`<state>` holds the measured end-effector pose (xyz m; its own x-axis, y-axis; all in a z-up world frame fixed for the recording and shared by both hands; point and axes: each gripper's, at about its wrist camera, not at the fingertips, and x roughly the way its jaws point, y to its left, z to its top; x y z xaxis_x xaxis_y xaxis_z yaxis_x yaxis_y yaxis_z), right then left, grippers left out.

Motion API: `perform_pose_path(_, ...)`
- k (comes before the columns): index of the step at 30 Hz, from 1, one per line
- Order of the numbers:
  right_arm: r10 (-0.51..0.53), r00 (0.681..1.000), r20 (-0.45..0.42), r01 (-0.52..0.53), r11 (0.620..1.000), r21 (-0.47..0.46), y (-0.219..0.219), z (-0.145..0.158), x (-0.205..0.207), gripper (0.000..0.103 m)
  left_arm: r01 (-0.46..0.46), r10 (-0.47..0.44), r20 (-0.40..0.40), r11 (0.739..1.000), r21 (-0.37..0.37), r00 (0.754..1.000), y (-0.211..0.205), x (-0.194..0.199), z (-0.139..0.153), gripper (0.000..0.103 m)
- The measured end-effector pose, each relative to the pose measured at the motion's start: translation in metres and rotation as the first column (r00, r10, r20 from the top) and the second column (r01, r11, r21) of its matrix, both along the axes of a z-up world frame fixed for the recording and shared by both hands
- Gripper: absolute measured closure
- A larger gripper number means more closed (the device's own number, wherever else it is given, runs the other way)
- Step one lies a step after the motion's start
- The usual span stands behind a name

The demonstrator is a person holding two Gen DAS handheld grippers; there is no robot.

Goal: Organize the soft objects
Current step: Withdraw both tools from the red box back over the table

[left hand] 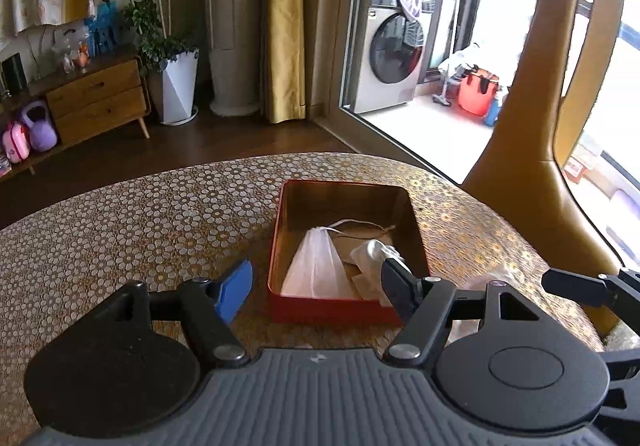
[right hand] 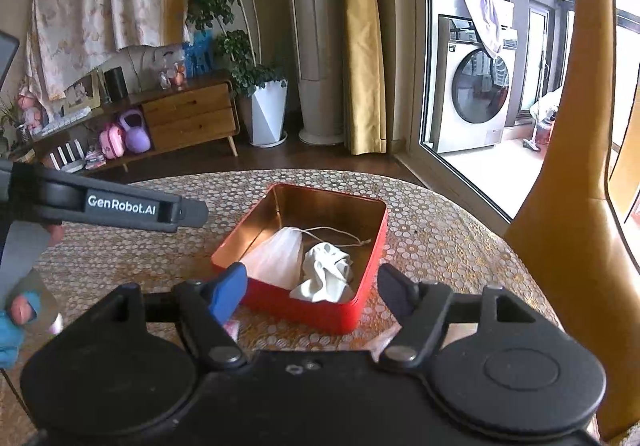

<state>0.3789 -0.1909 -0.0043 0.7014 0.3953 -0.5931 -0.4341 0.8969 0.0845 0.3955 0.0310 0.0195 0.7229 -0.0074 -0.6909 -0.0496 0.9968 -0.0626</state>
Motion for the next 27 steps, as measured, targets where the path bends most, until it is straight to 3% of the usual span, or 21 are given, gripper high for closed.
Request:
perform_pose_path(5, 0.003, 1.0, -0.001, -0.003, 1.0, 0.025, -0.007, 0.009, -0.025, 0.028, 0.033, -0.034, 0.013, 0.999, 0.006, 0.999, -0.001, -0.032, 0.007, 0.024)
perform_pose_path(12, 0.017, 1.0, -0.017, -0.016, 0.999, 0.04, -0.017, 0.009, -0.06, 0.022, 0.068, -0.069, 0.027, 0.997, 0.028, 0.997, -0.003, -0.071, 0.006, 0.021)
perform_pose_path(20, -0.002, 0.999, -0.039, 0.004, 0.999, 0.048, -0.041, -0.006, -0.097, 0.013, 0.123, -0.123, 0.025, 0.992, 0.015, 0.992, -0.005, -0.111, -0.008, 0.02)
perform_pose_path(27, -0.049, 0.997, -0.06, 0.053, 0.997, 0.065, -0.068, -0.026, -0.123, 0.011, 0.169, -0.169, 0.03, 0.985, 0.02, 0.985, -0.011, -0.136, -0.026, 0.014)
